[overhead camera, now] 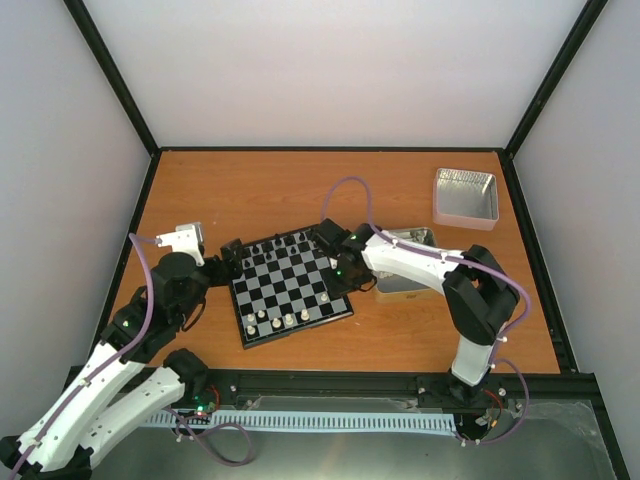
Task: Set up the chess pieces on the board
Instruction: Place the chess piece on the chessboard.
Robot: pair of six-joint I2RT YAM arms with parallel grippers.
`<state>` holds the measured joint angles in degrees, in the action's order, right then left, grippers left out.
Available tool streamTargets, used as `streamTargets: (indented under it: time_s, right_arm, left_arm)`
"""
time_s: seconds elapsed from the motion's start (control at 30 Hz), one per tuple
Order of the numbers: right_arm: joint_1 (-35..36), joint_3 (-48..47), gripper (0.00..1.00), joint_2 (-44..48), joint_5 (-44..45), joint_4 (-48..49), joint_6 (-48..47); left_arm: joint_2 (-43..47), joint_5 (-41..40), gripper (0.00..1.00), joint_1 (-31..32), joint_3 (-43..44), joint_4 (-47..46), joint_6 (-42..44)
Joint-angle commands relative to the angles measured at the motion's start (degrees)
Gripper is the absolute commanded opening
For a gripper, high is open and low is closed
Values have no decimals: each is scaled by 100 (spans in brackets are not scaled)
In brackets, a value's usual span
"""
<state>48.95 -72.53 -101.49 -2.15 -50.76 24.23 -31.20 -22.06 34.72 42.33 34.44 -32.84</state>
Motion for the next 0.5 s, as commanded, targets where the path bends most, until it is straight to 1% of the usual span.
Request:
streamTargets:
  time_s: [0.0, 0.27, 0.47]
  right_arm:
    - [105, -188, 3, -257, -143, -164, -116]
    - [159, -300, 4, -532, -207, 43, -101]
    - [159, -319, 11, -563, -223, -1, -104]
  left_arm:
    - [44, -109, 96, -27, 19, 79, 198]
    - [78, -63, 96, -28, 4, 40, 225]
    - [83, -74, 96, -31, -4, 42, 225]
